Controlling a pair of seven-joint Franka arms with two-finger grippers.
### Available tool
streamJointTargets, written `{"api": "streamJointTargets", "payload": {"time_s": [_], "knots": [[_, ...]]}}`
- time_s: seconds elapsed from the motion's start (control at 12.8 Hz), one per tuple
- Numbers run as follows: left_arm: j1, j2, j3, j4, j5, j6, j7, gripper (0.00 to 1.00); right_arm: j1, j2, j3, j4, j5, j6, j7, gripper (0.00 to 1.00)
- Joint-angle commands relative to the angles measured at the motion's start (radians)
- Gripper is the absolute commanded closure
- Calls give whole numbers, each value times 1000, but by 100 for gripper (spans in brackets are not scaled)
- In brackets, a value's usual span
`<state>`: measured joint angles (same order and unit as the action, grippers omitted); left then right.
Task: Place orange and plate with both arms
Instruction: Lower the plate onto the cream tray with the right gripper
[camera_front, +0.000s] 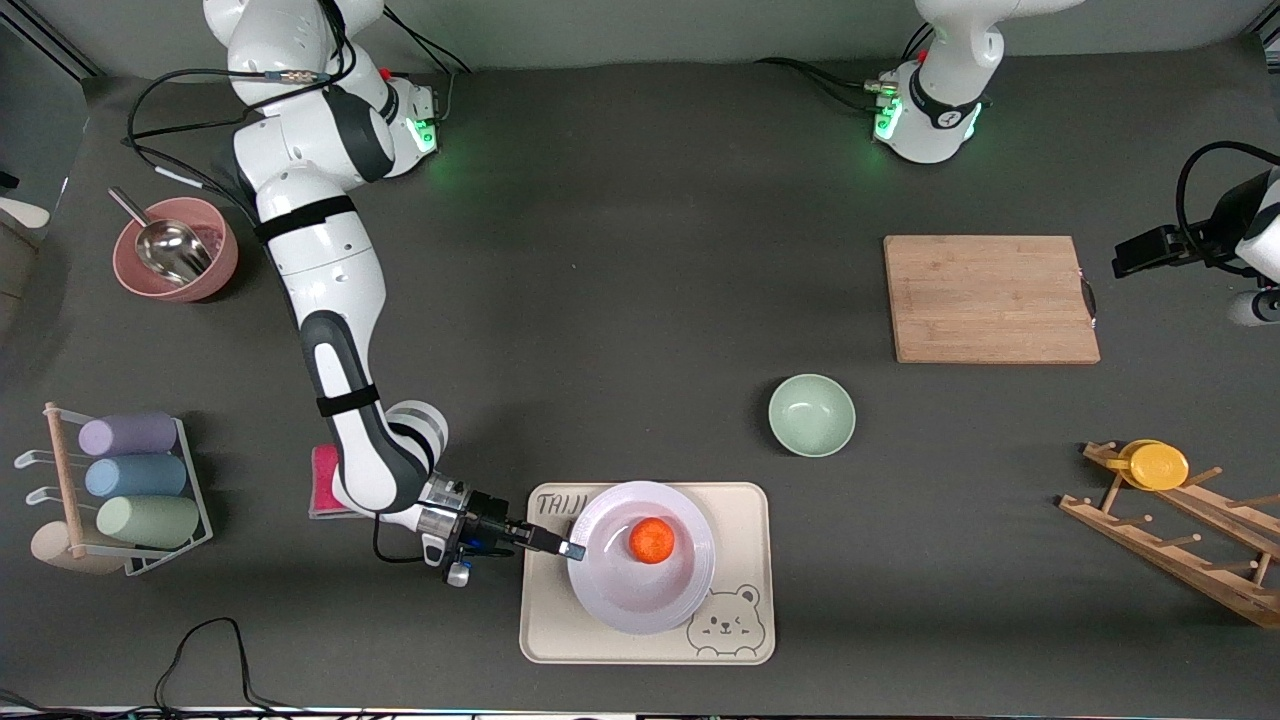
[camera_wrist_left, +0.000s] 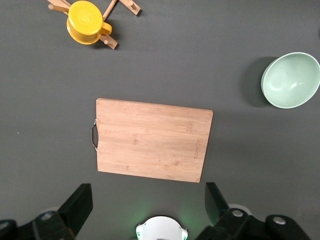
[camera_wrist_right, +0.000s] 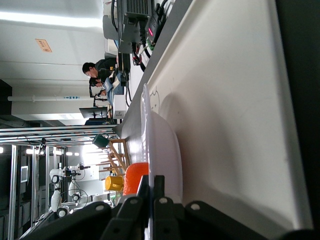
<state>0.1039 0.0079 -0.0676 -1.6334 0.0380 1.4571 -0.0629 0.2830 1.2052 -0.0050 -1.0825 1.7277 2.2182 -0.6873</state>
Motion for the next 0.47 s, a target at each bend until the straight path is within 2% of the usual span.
{"api": "streamJointTargets", "payload": {"time_s": [0.0,0.08,0.23,0.39], "knots": [[2,20,-3,33,2,-35,-15,0,8,19,-4,24,-17,6,18,82],[2,21,-3,33,2,-35,-15,0,8,17,-6,21,-19,6,19,57],[0,21,-3,33,2,-35,-15,0,7,16,-9,19,-57,6,26,43],[2,23,-3,33,2,-35,-15,0,2,13,-23,19,-86,5,32,38]]}}
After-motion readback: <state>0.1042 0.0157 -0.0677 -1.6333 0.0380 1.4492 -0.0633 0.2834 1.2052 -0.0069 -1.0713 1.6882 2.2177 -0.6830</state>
